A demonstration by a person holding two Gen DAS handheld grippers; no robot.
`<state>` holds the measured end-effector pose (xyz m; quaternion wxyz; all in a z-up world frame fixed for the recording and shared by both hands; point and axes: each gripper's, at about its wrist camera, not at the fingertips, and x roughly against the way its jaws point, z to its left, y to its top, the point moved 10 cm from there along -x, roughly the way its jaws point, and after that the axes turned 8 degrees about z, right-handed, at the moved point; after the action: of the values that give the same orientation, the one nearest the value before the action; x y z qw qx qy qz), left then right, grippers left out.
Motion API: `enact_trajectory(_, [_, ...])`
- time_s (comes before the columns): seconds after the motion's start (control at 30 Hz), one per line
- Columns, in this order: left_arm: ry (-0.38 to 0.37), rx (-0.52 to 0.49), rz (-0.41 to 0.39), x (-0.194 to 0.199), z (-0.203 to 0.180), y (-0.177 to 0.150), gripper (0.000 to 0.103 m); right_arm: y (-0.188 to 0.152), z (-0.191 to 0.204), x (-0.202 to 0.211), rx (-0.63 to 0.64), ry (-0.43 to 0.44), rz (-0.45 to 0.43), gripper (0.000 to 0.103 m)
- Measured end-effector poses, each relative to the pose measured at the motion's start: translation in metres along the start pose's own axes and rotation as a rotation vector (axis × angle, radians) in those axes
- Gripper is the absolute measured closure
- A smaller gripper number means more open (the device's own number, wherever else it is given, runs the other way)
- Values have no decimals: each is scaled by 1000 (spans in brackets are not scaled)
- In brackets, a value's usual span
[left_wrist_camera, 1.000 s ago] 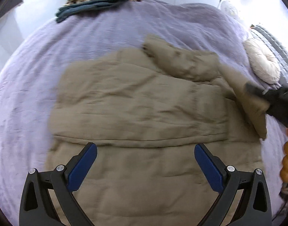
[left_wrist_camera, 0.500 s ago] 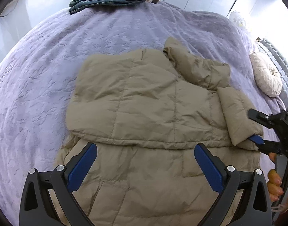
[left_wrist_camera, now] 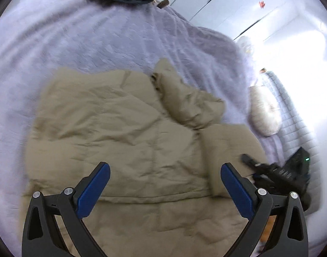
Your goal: Fold large clothes
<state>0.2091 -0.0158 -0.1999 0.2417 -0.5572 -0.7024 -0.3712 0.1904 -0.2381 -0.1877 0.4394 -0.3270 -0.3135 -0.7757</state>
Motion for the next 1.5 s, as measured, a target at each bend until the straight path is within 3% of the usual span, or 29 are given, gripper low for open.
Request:
enact_trajectory(0.07, [-84, 52, 18, -2, 2, 3, 0, -11, 29, -16, 135, -44, 47, 88])
enact_trajectory(0.17, [-117, 108, 24, -4, 10, 5, 0, -31, 51, -43, 269, -125, 129, 83])
enact_trajectory(0.2, [-118, 118, 27, -5, 12, 5, 0, -38, 54, -50, 287, -134, 155, 68])
enact_trajectory(0.23, [-128, 130, 37, -7, 13, 5, 0, -47, 55, -59, 301, -140, 190, 43])
enact_trajectory(0.3, [-144, 141, 59, -13, 13, 4, 0, -56, 55, -66, 313, -154, 211, 23])
enact_trajectory(0.4, [-129, 127, 78, -24, 8, 4, 0, -67, 44, -54, 332, -184, 217, 23])
enact_trajectory(0.5, [-117, 102, 93, -36, 2, 2, 0, -67, 10, -23, 269, -202, 194, 24])
enact_trajectory(0.7, [-97, 47, 133, -66, -21, -3, 0, -61, -111, 41, -111, -164, 142, 23])
enact_trajectory(0.8, [-68, 31, 144, -77, -29, -6, 0, -56, -164, 69, -313, -96, 50, 24])
enact_trajectory(0.87, [-40, 20, 148, -83, -33, -8, 5, -54, -186, 81, -400, -46, -3, 29])
enact_trajectory(0.9, [-28, 17, 154, -85, -34, -9, 11, -52, -193, 84, -427, -24, -17, 53])
enact_trajectory(0.93, [-9, 13, 166, -87, -34, -11, 33, -51, -201, 85, -450, -8, -20, 79])
enact_trajectory(0.97, [18, 2, 186, -91, -34, -13, 68, -50, -205, 80, -460, -14, -12, 88])
enact_trajectory(1.0, [38, -9, 201, -94, -34, -14, 86, -53, -207, 78, -468, -19, -4, 91])
enact_trajectory(1.03, [68, -24, 208, -94, -34, -14, 92, -53, -209, 76, -472, -18, 0, 93])
enact_trajectory(1.2, [121, -90, 103, -63, -29, -8, 92, -45, -184, 63, -379, -25, 9, 94])
enact_trajectory(1.37, [250, -82, 153, -66, 17, -17, 91, -47, -176, 29, -330, -78, 65, 94])
enact_trajectory(1.5, [326, -125, 117, -43, 26, -14, 82, -50, -179, 29, -365, -53, 69, 94])
